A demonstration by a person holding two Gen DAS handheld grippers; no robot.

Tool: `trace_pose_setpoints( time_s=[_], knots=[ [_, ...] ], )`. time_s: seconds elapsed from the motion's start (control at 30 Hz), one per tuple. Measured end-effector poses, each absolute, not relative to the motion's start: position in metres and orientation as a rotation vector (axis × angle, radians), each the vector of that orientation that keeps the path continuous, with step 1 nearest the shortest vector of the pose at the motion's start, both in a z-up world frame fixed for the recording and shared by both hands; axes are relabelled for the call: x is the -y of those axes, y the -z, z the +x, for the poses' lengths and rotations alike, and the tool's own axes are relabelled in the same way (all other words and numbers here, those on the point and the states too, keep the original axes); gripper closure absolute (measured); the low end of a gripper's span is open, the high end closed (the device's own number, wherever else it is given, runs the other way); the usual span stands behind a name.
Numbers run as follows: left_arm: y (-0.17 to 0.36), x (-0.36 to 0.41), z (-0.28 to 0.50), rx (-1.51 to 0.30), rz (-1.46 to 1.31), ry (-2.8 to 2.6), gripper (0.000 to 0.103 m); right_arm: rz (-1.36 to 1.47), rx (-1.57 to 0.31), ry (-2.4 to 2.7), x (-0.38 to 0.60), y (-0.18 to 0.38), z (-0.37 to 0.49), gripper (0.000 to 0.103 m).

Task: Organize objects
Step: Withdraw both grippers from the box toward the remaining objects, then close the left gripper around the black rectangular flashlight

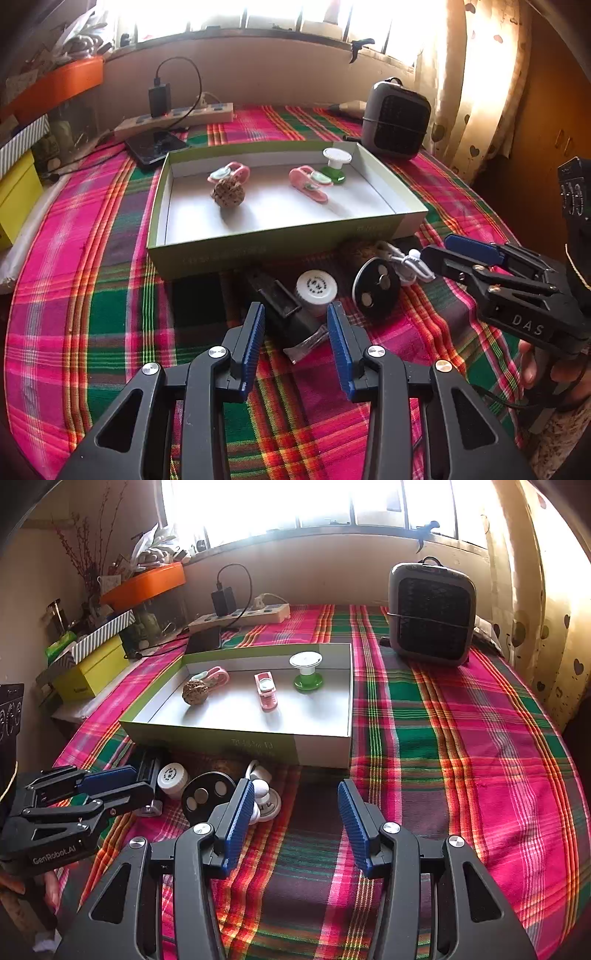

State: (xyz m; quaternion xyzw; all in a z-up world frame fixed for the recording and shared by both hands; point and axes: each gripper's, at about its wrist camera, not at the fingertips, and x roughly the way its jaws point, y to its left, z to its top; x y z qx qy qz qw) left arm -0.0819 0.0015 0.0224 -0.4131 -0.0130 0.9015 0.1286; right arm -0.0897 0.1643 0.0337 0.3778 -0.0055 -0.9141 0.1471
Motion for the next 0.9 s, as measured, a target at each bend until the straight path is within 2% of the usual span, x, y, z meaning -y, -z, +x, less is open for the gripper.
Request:
trace_pose_setpoints(
  time_s=[0.9],
  knots=[
    [-0.019, 0.013, -0.075, -0.06, -1.234, -2.63, 0.069, 1.075, 0.08, 2.637, -0.175, -0.034, -0.08, 0.055]
  ],
)
